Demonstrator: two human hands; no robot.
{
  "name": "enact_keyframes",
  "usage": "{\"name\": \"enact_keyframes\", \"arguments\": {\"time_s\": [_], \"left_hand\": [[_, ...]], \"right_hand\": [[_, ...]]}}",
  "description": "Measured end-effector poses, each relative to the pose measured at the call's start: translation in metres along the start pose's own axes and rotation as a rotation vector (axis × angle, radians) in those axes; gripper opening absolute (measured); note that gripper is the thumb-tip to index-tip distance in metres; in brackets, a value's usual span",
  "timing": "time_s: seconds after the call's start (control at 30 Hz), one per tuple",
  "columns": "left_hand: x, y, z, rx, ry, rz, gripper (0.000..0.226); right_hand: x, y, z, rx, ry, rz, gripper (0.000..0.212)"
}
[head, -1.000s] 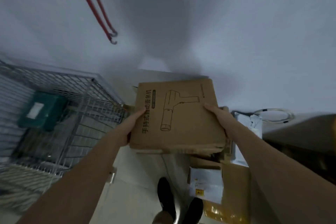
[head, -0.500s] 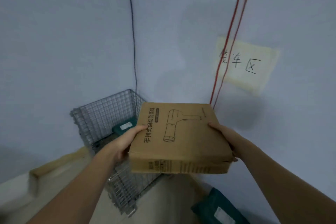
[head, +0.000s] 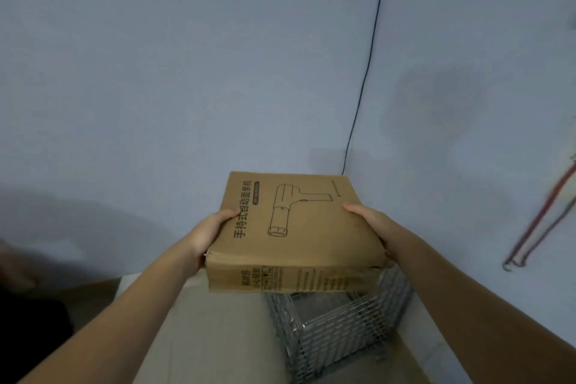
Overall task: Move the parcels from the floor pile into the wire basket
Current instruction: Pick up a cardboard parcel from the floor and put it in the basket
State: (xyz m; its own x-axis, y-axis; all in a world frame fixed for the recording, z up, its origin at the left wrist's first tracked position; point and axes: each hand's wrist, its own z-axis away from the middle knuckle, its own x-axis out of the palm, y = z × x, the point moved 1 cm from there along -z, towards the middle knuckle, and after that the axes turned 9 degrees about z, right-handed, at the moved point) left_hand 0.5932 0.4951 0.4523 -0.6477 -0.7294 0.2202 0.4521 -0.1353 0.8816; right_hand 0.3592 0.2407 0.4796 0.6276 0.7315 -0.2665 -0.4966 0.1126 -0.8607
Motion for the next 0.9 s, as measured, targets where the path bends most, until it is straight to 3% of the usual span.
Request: {"name": "enact_keyframes", "arguments": {"time_s": [0.3,0.53,0.9], "left_hand": [[-0.125,0.043,-0.072,0.002,0.048,-0.040,0.039],[-0.145,0.085,-0.175,-0.003,-0.005,-0.083,0.039],[-0.117,0.167,-0.378,-0.024,-0.124,-0.178,0.049]], "right_hand": [[0.130,-0.052,-0.071,-0.005,0.017,0.000,0.025],[0.152,-0.089,-0.166,0.025,0.068,-0.048,0.059],[0.124,-0.123,-0.320,0.081,0.096,-0.138,0.084]]}}
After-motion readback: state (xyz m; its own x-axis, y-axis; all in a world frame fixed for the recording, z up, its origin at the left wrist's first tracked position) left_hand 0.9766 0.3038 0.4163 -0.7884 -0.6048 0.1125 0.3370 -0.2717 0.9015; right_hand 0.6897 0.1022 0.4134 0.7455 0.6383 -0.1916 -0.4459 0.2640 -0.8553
